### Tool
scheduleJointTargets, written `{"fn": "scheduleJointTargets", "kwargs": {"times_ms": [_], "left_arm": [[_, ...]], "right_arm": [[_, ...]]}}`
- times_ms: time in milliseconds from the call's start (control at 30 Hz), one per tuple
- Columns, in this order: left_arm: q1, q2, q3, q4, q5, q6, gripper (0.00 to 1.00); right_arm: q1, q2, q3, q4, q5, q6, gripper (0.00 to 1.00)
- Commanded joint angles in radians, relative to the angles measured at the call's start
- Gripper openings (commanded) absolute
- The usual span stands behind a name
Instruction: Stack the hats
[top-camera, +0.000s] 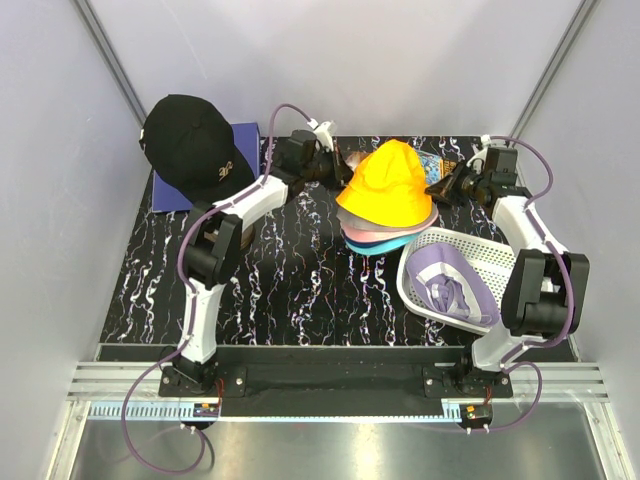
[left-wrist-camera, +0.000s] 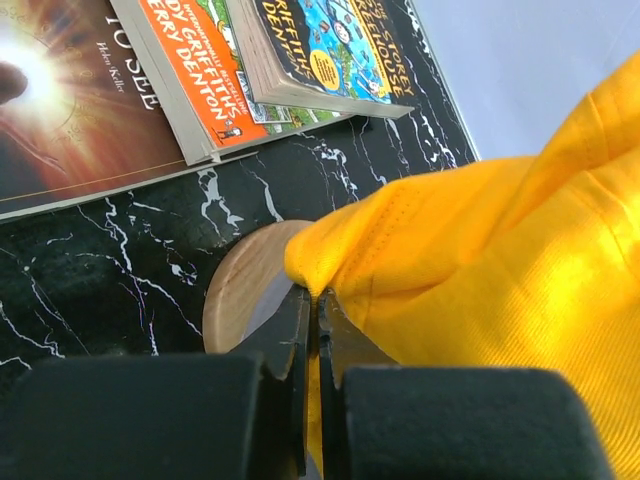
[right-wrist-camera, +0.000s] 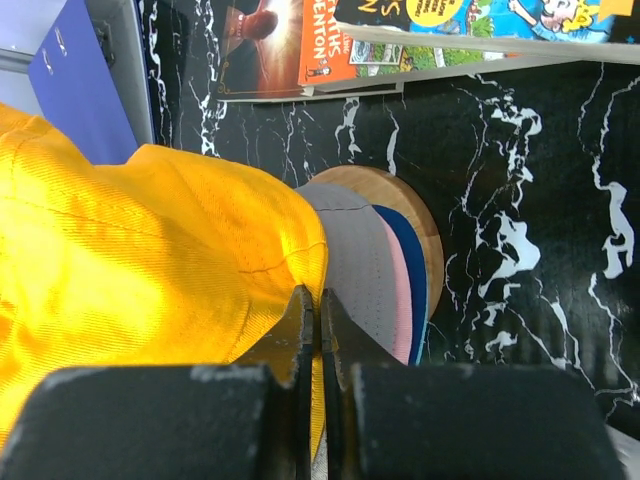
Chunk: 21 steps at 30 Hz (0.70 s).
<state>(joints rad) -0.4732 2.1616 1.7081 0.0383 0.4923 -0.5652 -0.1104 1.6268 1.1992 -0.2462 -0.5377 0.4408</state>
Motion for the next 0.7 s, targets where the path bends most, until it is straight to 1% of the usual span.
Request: {"fn": "scheduleJointTargets", "kwargs": {"times_ms": [0,33,67,100,167,200,267,300,367,400,433,500,533,667], "left_arm": [[0.039,-0.048,0.099,-0.126,-0.135,0.010,0.19],[0.042,-0.058,0.114,-0.129,-0.138,0.001,0.27],[0.048,-0.081,0.126,-0.132,-0.143,-0.008,0.37],[0.050,-0.097,0.143,-0.146,-0.153,-0.024,0.59],[0.053,-0.132,0.145,-0.164,-0.195,-0.036,0.70],[0.054,-0.176,0.133,-0.178,-0.205,-0.044,0.78],[0.053,-0.224,0.104,-0.186,-0.236,-0.053,0.81],[0.053,-0.268,0.084,-0.187,-0.245,-0.083,0.81],[0.054,-0.316,0.000,-0.169,-0.247,-0.142,0.82],[0.053,-0.351,-0.036,-0.151,-0.232,-0.166,0.82],[0.053,-0.365,-0.100,-0.129,-0.181,-0.192,0.79],[0.053,-0.399,-0.169,-0.043,-0.115,-0.268,0.76],[0.047,-0.407,-0.221,-0.022,-0.104,-0.283,0.74],[0.033,-0.431,-0.300,0.029,-0.057,-0.341,0.74]], "right_arm": [[-0.029,-0.047,0.017,-0.094,0.127,-0.056,0.00],[-0.029,-0.048,0.023,-0.093,0.122,-0.053,0.00],[-0.029,-0.056,0.031,-0.093,0.110,-0.053,0.00],[-0.029,-0.061,0.040,-0.090,0.105,-0.050,0.00],[-0.029,-0.071,0.045,-0.077,0.087,-0.043,0.00],[-0.029,-0.074,0.046,-0.073,0.081,-0.039,0.00],[-0.029,-0.084,0.039,-0.051,0.062,-0.024,0.00],[-0.029,-0.087,0.034,-0.045,0.058,-0.019,0.00],[-0.029,-0.094,0.022,-0.027,0.042,-0.013,0.00],[-0.029,-0.096,0.017,-0.019,0.039,-0.010,0.00],[-0.029,-0.099,0.014,-0.016,0.033,-0.010,0.00],[-0.029,-0.110,0.000,-0.008,0.030,-0.010,0.00],[-0.029,-0.113,-0.006,-0.007,0.030,-0.010,0.00],[-0.029,-0.130,-0.024,-0.001,0.021,-0.008,0.00]]}}
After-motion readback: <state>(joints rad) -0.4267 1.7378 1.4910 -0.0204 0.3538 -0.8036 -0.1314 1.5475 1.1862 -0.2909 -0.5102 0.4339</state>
